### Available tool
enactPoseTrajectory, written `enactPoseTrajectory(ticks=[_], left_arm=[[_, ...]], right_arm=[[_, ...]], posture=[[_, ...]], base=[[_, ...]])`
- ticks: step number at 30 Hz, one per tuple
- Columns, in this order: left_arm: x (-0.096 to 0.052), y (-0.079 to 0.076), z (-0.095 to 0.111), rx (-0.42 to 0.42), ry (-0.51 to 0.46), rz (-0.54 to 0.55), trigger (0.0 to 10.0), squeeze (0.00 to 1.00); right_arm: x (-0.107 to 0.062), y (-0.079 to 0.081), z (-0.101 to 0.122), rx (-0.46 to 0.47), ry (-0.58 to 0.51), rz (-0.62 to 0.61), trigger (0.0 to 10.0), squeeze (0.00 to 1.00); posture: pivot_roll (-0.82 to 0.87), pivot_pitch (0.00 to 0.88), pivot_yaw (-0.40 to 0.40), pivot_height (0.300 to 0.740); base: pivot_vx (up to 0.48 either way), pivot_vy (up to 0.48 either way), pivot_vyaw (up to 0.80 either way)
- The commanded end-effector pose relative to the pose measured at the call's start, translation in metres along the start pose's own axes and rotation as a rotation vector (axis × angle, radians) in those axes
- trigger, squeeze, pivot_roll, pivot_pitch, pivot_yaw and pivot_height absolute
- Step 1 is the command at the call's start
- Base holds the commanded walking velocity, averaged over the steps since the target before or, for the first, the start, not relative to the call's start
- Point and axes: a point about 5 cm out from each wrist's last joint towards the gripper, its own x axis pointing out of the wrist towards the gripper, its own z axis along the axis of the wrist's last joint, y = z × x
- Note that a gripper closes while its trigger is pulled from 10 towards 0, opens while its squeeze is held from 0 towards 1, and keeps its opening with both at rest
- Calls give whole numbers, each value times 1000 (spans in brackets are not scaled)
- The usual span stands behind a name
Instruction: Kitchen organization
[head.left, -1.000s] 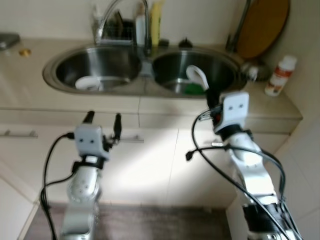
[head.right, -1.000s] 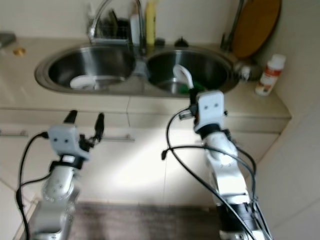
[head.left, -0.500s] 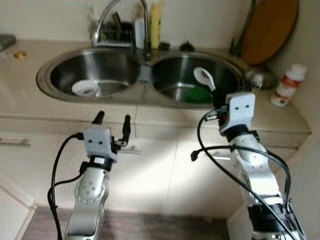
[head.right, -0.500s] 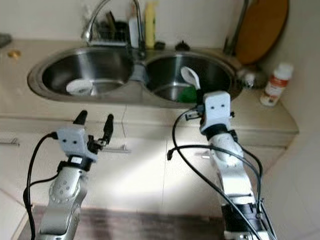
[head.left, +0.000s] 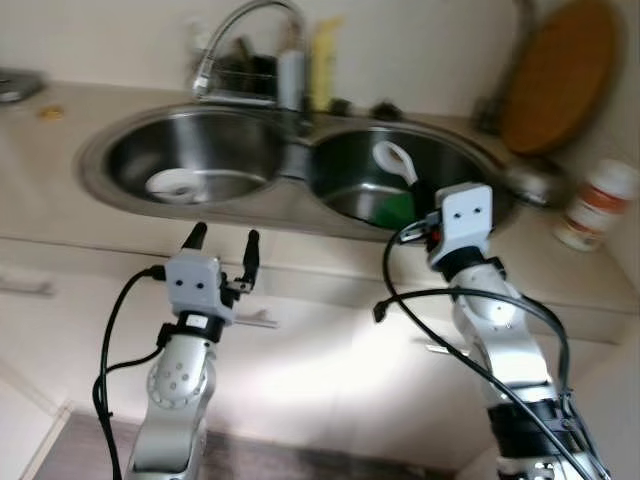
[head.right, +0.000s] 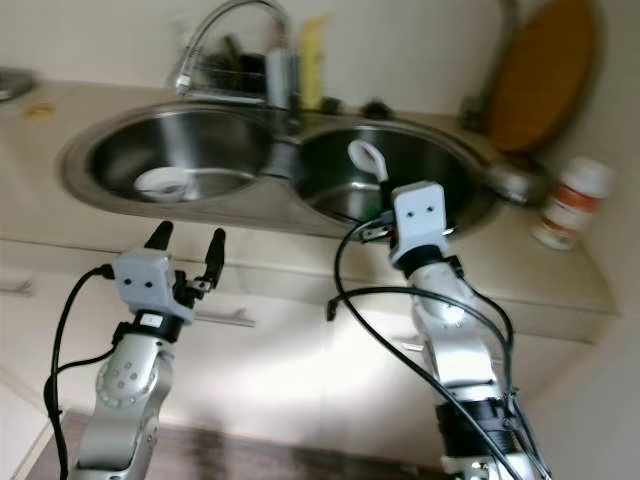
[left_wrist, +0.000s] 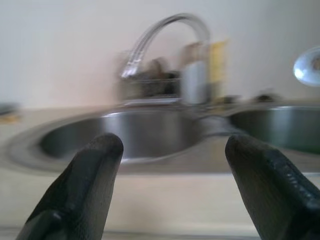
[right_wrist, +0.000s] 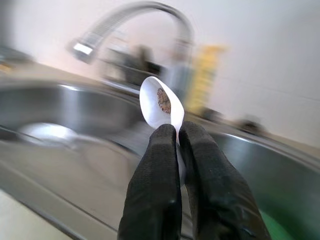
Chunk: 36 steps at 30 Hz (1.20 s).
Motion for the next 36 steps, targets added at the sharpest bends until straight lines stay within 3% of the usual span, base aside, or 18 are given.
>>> enactPoseTrajectory(ticks=[1,22,28,36], left_arm=[[3,-7,3,-6,-14,-25,10000,0],[5,-7,4,-5,-17,-30,10000,0],[6,-8,3,-7,-15,-34,10000,0],[7,-9,3,-6,-14,-39,10000,0]], right_arm=[[-4,-15,-4,-18,20,-41,10000,0],[5,-21,-17,-105,153,4,10000,0],[14,-21,-17,-120,197,56,10000,0],[38,-24,-20,-209,311,144,10000,0]], posture=[[110,0,-54,740],[111,0,-50,740],[111,0,-47,740],[114,0,-43,740]], base=[[247,0,0],[222,0,0],[0,0,0],[0,0,0]])
